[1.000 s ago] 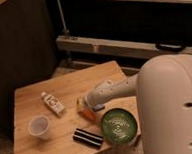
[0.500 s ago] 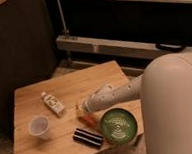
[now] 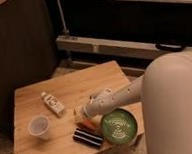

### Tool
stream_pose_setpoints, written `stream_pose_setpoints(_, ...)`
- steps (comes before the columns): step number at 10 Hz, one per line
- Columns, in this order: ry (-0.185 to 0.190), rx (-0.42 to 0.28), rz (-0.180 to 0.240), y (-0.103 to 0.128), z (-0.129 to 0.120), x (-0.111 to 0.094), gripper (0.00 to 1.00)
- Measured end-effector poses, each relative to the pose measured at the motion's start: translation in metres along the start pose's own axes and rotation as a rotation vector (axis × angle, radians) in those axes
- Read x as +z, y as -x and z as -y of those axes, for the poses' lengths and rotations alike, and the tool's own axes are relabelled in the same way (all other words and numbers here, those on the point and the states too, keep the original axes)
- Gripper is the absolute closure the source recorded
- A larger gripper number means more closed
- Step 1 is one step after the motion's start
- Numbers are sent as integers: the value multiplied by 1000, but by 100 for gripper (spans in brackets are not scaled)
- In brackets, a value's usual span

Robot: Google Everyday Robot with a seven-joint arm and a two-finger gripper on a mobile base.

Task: Drag the pepper across the table

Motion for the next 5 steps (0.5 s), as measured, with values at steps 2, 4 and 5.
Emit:
stream_pose_setpoints(2,16,-30,-6,-1,-13,0,79)
stream_pose_setpoints(4,27,-59,-14,-6,-23,-2,79)
stream_pose_setpoints(5,32,-72,-17,-7,-28,-1,79)
